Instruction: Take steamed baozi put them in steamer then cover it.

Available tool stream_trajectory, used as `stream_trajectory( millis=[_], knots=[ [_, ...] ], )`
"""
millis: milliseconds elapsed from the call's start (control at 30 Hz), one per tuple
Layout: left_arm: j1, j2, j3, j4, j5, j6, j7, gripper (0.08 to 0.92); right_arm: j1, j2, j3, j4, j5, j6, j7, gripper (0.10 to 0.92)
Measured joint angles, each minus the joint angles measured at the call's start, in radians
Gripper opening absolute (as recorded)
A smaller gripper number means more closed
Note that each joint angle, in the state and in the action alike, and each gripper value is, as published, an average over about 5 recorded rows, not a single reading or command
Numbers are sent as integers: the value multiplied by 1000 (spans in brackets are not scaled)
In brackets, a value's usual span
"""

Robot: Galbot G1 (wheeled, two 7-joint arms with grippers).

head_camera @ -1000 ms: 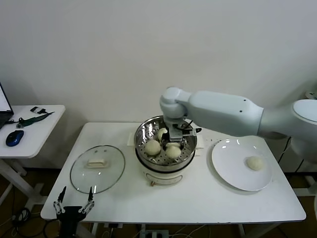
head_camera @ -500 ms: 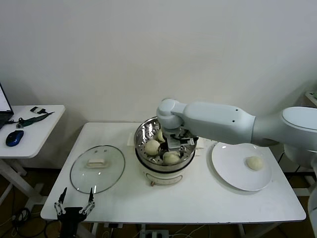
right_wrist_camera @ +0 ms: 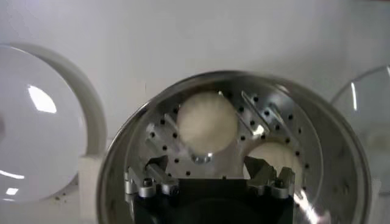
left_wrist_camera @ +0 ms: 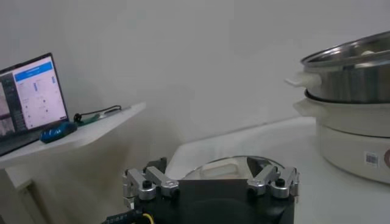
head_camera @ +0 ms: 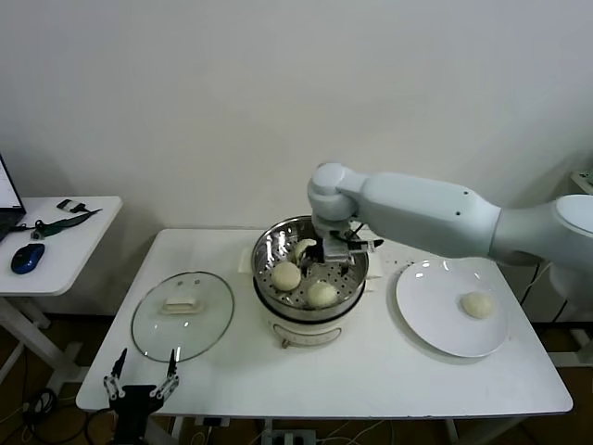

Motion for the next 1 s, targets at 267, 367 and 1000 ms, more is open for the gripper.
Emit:
stream_trajectory(
  millis=[267, 367, 1000],
  knots=[
    [0, 2, 0, -11, 2, 1, 0, 823, 81, -112, -57, -66, 118, -147, 73, 823],
    [1, 2, 1, -15, 0, 3, 0, 823, 94, -172, -82, -73, 176, -236, 89, 823],
    [-35, -4, 6, -27, -14, 25, 5, 823, -266, -516, 172, -202, 187, -526, 73, 823]
  ],
)
